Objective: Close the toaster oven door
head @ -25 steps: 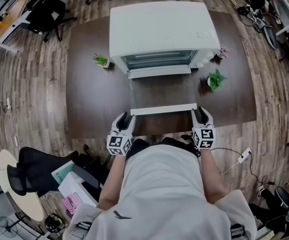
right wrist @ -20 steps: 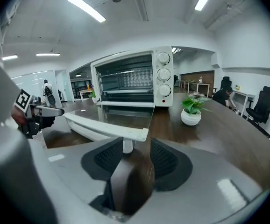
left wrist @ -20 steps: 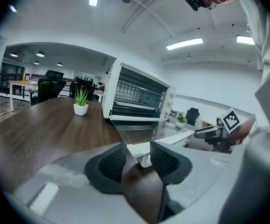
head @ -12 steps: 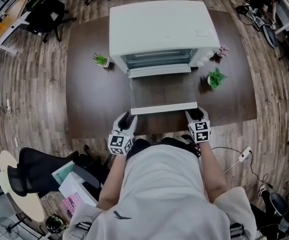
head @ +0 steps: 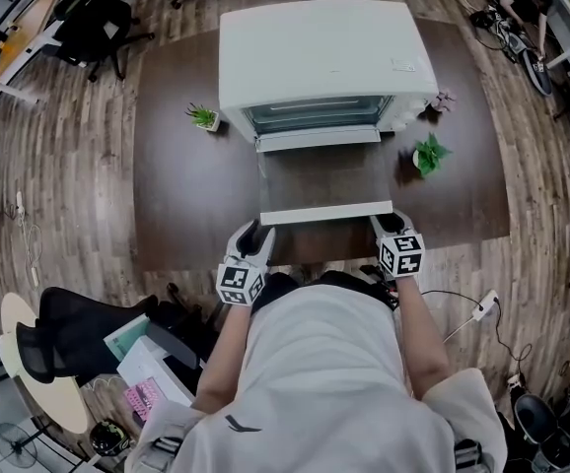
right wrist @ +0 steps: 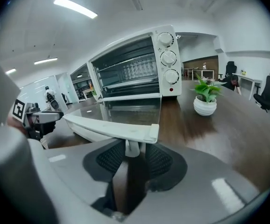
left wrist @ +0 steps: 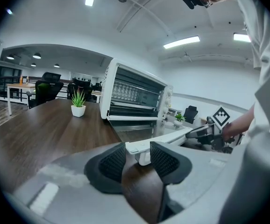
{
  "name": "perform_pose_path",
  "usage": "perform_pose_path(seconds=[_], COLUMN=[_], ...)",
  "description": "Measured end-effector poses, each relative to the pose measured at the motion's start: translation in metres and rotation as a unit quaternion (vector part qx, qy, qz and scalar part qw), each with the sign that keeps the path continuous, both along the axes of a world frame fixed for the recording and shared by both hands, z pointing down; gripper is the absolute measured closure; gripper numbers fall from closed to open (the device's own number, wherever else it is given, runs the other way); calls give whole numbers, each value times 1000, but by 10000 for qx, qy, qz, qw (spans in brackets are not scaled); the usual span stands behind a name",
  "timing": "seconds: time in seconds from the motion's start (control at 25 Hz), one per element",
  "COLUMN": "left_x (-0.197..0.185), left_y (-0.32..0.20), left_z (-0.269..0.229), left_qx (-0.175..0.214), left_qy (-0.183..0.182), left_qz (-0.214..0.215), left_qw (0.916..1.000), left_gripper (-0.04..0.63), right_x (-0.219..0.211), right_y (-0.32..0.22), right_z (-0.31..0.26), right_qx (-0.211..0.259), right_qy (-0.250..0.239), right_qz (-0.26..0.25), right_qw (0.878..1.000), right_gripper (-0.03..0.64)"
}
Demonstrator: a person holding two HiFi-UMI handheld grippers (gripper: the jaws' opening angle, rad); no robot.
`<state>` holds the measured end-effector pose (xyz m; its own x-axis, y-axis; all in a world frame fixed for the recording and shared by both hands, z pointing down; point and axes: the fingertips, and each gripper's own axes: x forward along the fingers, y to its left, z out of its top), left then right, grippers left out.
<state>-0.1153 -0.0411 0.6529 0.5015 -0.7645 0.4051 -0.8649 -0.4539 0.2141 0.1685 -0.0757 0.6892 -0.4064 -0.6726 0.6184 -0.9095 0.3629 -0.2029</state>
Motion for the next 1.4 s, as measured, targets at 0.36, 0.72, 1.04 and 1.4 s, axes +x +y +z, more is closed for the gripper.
perform_pose_path(seconds=[0.36,0.72,1.04,1.4], left_x=[8,15,23,20], left_y=[-4,-17,-43,-69], left_z=[-3,-38,-58,-89], left_qx=[57,370,331,487], left_qy=[-35,683,707,987], left_qz=[117,80,-147,-447], left_qw=[9999,9969,9968,9929], left_gripper=[439,439,440,479], right_x=[-2,-3,-8,-8], right_y=[-13,-22,-29,-55], right_z=[-51,-75,-90,-127], right_qx=[159,47,339,792], right_qy=[58,64,135,-60], right_qz=[-99,-174,-236,98], right_qw=[9998,9998,9991,9968], right_gripper=[499,505,514,507])
